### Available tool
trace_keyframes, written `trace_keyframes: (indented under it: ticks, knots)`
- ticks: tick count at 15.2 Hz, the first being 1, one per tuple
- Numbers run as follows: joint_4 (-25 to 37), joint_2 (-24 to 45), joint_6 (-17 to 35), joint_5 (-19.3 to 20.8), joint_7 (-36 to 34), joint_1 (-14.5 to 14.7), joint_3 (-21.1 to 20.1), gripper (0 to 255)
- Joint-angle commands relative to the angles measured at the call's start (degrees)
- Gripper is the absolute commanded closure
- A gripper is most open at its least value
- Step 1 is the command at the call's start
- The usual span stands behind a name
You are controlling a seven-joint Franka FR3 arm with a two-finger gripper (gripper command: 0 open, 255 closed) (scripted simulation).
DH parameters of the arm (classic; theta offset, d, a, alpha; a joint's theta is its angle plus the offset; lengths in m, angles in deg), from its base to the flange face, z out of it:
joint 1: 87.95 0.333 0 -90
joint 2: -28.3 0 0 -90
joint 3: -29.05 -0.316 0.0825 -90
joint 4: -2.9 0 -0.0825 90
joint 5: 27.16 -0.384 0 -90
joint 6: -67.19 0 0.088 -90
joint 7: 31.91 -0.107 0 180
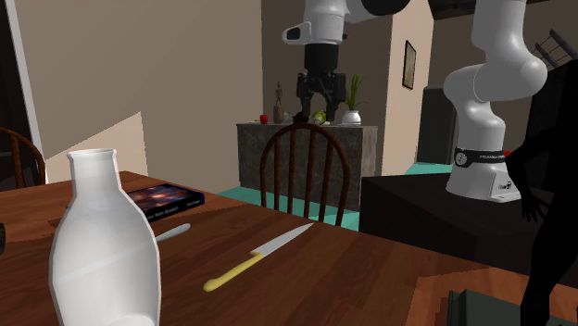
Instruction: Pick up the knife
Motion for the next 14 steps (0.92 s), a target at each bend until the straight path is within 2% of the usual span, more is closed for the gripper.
trace_keyframes:
  ticks: [1,7,14]
  knots:
    - [3.0,4.76,1.36,0.43,2.02,0.08,-0.07,0]
    - [12.7,17.97,3.42,1.93,6.26,1.14,-1.23,0]
    - [26.39,33.33,3.29,4.12,10.99,2.97,-2.6,0]
